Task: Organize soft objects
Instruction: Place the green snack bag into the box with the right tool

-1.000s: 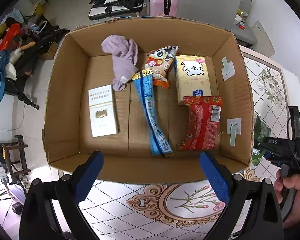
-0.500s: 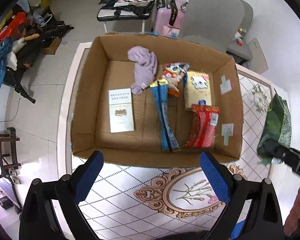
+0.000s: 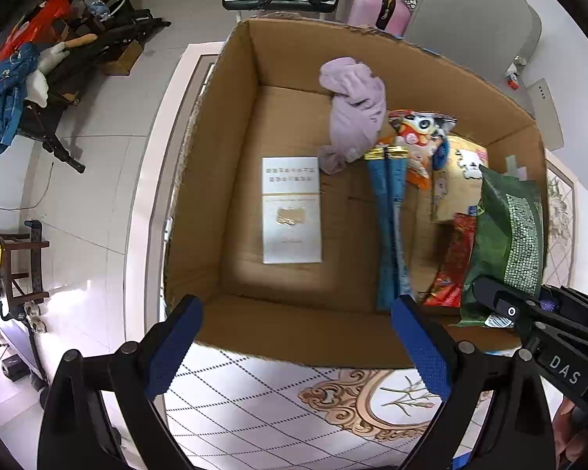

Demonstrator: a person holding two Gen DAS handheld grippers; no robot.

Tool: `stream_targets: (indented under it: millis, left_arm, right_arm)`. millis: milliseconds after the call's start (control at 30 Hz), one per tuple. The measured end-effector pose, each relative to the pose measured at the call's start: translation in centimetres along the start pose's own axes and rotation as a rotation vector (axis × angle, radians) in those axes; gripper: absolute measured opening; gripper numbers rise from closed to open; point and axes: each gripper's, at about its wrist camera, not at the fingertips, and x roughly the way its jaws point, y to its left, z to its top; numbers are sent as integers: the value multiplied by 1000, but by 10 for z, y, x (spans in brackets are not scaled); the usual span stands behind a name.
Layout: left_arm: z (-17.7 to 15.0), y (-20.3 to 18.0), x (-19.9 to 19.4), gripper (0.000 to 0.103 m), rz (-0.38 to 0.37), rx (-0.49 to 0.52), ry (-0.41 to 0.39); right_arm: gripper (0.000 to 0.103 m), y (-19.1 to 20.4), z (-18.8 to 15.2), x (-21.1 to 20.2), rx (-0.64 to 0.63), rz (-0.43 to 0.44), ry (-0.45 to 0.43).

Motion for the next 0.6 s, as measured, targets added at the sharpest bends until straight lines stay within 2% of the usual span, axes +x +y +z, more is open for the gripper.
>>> stream_targets:
  millis: [133, 200, 233, 267, 300, 333, 467, 600]
  left_arm:
    - [4, 8, 5, 99, 5, -5, 10]
    - [5, 10, 6, 99, 8, -4, 12]
    - [5, 10, 5, 99, 5, -2, 12]
    - [5, 11, 5, 99, 6, 1, 10]
    - [5, 10, 3, 99, 7, 4, 8]
    - [5, 11, 3, 99, 6, 6, 7]
    - [5, 10, -3, 99, -3, 15, -3]
    - [1, 6, -17, 99, -14, 27, -32]
  right_arm:
    - [34, 5, 7, 24, -34, -65, 62]
    - [38, 8, 11, 33, -56, -107, 65]
    - [55, 8, 11, 34, -59, -110, 59]
    - [78, 8, 11, 34, -57, -111, 54]
    - [88, 7, 11, 33, -51, -116, 45]
    - [91, 6, 10, 30, -44, -120, 30]
    - [91, 3, 9, 16, -2, -140, -7]
    - [91, -4, 2, -9, 27, -210, -66]
